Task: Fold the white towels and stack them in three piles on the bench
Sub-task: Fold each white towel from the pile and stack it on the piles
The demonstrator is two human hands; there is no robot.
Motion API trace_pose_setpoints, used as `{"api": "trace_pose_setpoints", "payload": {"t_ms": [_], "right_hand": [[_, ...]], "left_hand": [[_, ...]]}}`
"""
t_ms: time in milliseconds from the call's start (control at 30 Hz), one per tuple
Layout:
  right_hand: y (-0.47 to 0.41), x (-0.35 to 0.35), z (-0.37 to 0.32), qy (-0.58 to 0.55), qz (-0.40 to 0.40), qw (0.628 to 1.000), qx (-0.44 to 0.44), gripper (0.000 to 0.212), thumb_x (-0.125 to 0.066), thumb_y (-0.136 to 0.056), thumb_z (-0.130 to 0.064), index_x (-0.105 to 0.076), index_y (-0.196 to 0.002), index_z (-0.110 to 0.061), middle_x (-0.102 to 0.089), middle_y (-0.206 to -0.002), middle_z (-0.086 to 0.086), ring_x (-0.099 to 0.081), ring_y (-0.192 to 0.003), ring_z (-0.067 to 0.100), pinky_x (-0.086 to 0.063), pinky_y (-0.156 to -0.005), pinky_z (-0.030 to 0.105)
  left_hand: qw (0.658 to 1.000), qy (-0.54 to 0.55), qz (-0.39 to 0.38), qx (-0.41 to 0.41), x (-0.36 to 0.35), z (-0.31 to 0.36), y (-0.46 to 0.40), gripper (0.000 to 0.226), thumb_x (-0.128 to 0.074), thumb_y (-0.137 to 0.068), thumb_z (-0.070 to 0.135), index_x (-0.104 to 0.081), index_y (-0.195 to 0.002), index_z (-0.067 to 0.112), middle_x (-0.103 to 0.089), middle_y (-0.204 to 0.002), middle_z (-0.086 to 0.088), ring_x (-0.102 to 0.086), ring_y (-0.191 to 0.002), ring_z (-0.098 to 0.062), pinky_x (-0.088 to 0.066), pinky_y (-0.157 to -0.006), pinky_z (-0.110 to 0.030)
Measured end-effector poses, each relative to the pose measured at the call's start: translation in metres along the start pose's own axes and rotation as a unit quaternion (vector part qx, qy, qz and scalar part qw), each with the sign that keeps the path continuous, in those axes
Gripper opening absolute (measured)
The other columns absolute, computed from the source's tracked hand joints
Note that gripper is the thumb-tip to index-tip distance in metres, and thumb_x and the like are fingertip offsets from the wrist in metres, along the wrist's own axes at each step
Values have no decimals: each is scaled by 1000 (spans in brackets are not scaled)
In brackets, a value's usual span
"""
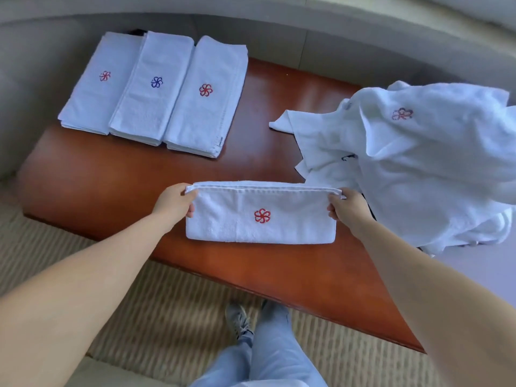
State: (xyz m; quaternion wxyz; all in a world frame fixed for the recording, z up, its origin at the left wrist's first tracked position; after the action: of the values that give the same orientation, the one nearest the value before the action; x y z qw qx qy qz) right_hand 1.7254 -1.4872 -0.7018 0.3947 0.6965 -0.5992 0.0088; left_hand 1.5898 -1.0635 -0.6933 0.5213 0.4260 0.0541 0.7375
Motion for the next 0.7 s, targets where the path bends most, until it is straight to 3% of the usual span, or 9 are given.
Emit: {"api": "trace_pose_setpoints", "payload": {"t_ms": [167, 300, 367, 400, 500, 533, 600, 633, 700], "right_hand": [[-44, -19, 10, -7, -16, 999, -34, 18, -50, -94, -20, -68, -97, -16, -76, -75, 1, -69, -66, 16, -61, -79, 44], [-60, -31, 17, 19, -29, 998, -49, 19, -46, -93, -22, -64, -93, -16, -76, -80, 3, -72, -81, 31, -59, -84, 54], [-58, -34, 15, 23, -4, 998, -53, 17, -46, -90, -22, -59, -101, -23, -75, -79, 0, -71, -85, 32, -59, -75, 50], [-53, -35, 12, 17, 21, 998, -50, 22, -48, -88, -23, -54, -109, -30, -74, -78, -2, -70, -82, 28, -57, -65, 43], [-39, -48, 0, 35, 46, 998, 29, 32, -52, -89, -24, -43, -110, -46, -66, -84, -11, -65, -73, 13, -42, -54, 26], [-36, -58, -3, 59, 4, 997, 56, 31, -53, -91, -24, -45, -109, -47, -64, -90, -13, -65, -74, 9, -44, -55, 25], [-35, -76, 1, 114, -99, 985, 85, 32, -56, -93, -20, -54, -113, -45, -63, -100, -16, -64, -82, 4, -44, -60, 20], [-38, -80, 6, 125, -126, 981, 84, 36, -56, -93, -17, -57, -119, -42, -62, -104, -16, -62, -87, 3, -43, -62, 17], [-44, -77, 14, 107, -117, 986, 58, 45, -53, -93, -12, -56, -127, -41, -61, -107, -18, -61, -91, 3, -42, -65, 16]], "left_hand": [[997, 46, 8, 56, -19, 0, -44, 17, -52, -103, 26, -62, -114, 17, -77, -83, -4, -75, -69, -13, -56, -68, -26], [992, 76, 10, 98, -34, -8, -64, 12, -51, -105, 27, -59, -113, 25, -78, -88, 2, -76, -80, -14, -60, -88, -39], [992, 49, 33, 112, -41, -12, -64, 24, -48, -105, 25, -53, -129, 24, -74, -94, 4, -74, -82, -17, -60, -88, -45], [994, 12, 50, 97, -44, -12, -62, 32, -48, -104, 25, -45, -135, 28, -71, -97, 4, -72, -80, -20, -60, -81, -46], [992, -117, 11, -47, -67, 3, -52, 30, -52, -101, 31, -39, -125, 44, -62, -99, 8, -64, -76, -16, -52, -57, -35], [985, -144, -43, -90, -80, 9, -49, 26, -52, -101, 32, -42, -120, 47, -60, -103, 11, -63, -81, -11, -54, -60, -34], [960, -198, -138, -144, -105, 13, -47, 26, -54, -101, 29, -52, -122, 46, -53, -118, 14, -58, -103, -6, -56, -82, -32], [951, -222, -151, -152, -111, 10, -48, 30, -56, -101, 28, -54, -127, 43, -47, -125, 13, -52, -111, -8, -53, -90, -32], [958, -237, -125, -107, -107, 3, -52, 37, -58, -100, 29, -51, -134, 41, -36, -133, 6, -44, -117, -13, -50, -87, -33]]}}
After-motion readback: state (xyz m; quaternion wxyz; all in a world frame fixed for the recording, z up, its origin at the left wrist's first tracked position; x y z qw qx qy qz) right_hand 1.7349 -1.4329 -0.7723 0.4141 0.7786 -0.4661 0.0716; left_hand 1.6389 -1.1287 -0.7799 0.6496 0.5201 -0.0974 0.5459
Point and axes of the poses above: each hand's wrist, its own y-axis away from the middle knuckle, its own x-axis out of the back of the hand, z = x × y, the point moved 4 cm from there along -y, towards the middle knuckle
